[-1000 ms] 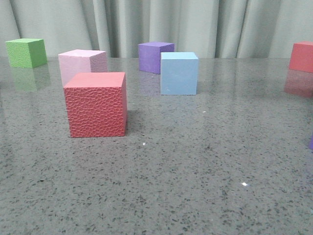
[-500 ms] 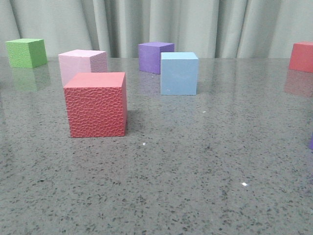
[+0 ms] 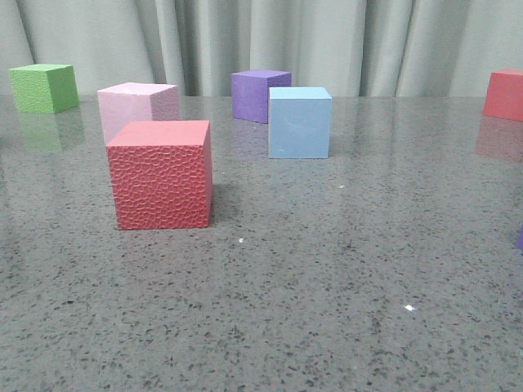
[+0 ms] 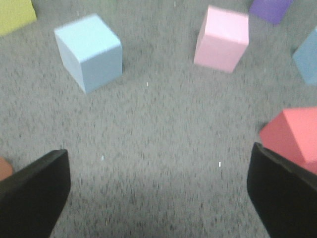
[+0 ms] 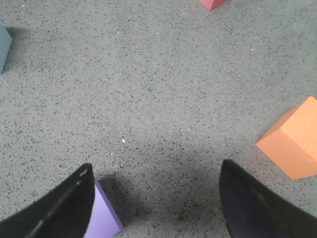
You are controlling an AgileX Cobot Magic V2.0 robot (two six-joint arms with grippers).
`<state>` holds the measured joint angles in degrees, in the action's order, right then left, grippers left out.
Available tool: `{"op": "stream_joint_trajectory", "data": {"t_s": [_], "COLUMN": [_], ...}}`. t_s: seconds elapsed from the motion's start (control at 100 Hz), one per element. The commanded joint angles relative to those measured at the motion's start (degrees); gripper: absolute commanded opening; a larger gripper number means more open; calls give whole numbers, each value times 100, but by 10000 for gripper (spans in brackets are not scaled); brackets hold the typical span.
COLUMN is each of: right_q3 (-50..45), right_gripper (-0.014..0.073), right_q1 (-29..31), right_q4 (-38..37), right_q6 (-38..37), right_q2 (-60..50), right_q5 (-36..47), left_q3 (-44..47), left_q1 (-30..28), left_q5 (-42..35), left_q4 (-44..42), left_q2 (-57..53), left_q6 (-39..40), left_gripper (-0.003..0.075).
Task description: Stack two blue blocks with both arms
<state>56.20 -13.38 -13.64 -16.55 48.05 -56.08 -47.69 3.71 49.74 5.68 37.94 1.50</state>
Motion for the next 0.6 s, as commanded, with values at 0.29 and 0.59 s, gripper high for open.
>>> {"op": "stream_joint_trajectory", "data": {"t_s": [0.29,0.59], "right_q3": [136,136], "right_gripper": [529,529], "right_q1": [32,32], "right_q4": [-162,-117], "right_q6": [51,46], "right_q2": [-53,-53], "right_q5": [379,375], "left_q3": [-1475,-2249], "left_q1": [-12,-12], "left_q5": [-677,-677], "left_q4": [-568,-1137], "left_q2": [1527,2976], "left_q6": [779,1658], "left_gripper": [692,692]}}
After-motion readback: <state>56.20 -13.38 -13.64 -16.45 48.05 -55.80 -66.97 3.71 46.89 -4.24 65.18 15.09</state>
